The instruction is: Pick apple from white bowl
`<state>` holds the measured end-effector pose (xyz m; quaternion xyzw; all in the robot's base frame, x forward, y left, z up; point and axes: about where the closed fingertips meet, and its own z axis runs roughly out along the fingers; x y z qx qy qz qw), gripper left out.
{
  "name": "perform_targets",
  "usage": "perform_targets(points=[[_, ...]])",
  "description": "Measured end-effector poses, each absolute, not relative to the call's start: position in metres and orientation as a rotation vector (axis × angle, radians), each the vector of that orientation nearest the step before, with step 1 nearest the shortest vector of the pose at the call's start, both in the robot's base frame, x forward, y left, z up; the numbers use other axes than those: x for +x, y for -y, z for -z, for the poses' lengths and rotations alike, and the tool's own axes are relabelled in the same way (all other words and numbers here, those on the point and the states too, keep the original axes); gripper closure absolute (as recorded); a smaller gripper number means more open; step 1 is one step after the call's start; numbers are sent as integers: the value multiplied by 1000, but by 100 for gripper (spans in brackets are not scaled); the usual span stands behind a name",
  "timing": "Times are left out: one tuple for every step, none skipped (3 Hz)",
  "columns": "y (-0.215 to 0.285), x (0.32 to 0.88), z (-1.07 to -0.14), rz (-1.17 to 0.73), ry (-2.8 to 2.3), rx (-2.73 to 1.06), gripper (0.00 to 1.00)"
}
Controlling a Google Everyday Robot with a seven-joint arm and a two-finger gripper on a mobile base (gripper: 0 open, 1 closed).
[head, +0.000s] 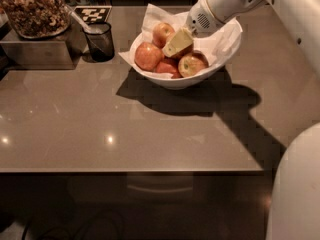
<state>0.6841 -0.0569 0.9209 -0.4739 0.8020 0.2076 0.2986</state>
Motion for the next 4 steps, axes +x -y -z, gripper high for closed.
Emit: perform_targets(points=[[58,685,-917,-536,-2138,-1261,80],[58,686,-918,-536,-2138,-1261,100],[64,670,-942,-597,-2062,-1267,100],[74,639,-994,-708,-1879,-1289,100]])
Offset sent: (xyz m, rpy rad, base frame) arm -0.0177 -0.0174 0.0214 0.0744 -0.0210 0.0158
